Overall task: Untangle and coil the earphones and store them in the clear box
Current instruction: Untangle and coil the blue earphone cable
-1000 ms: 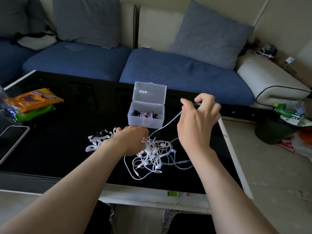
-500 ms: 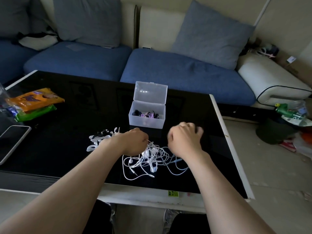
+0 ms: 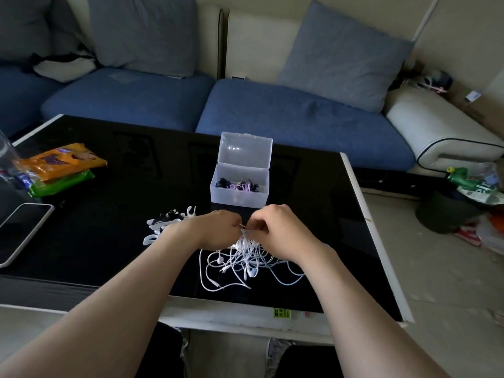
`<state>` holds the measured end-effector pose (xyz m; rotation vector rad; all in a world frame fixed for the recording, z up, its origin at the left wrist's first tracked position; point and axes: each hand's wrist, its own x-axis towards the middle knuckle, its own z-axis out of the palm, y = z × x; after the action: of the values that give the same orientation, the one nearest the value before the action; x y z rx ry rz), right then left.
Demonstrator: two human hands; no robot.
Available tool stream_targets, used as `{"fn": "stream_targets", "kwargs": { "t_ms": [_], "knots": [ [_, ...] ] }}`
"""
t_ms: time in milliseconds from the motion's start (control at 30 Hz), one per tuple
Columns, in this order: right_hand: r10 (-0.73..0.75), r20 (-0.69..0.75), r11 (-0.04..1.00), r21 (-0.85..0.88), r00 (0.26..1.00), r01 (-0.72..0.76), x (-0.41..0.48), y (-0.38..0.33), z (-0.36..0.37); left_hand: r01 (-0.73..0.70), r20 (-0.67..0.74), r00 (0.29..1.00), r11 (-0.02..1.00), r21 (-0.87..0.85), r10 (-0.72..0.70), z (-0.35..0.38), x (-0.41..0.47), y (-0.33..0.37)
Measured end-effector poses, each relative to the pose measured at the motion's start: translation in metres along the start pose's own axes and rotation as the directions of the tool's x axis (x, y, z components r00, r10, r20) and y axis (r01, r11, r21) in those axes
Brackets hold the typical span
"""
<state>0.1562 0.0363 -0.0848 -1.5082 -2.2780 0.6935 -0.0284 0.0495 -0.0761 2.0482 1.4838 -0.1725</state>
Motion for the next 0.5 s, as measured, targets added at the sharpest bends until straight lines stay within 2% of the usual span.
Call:
{"fn": "stream_targets", "kwargs": {
  "t_ms": [133,267,400,500],
  "knots": [
    [0.068,-0.128,0.984,0.173,0.990,-0.045,0.000,-0.003,-0.004,0.005,-0.068,0.998,0.999,-0.051,-0.008,0.000,0.001,-0.007],
    [0.207,-0.128,0.883,0.451,0.970,-0.129,-0.003,-0.004,-0.008,-0.023,-0.100,0.995,0.985,-0.174,0.006,-0.006,-0.001,-0.002],
    [0.256,-0.138,0.843,0.517,0.957,-0.151,-0.006,0.002,-0.009,-0.046,-0.065,0.998,0.937,-0.346,0.024,-0.008,-0.005,-0.001],
    [0.268,-0.143,0.834,0.529,0.953,-0.156,-0.008,0.002,-0.010,-0.058,-0.044,0.998,0.913,-0.404,0.044,-0.009,-0.006,0.001]
  ]
}}
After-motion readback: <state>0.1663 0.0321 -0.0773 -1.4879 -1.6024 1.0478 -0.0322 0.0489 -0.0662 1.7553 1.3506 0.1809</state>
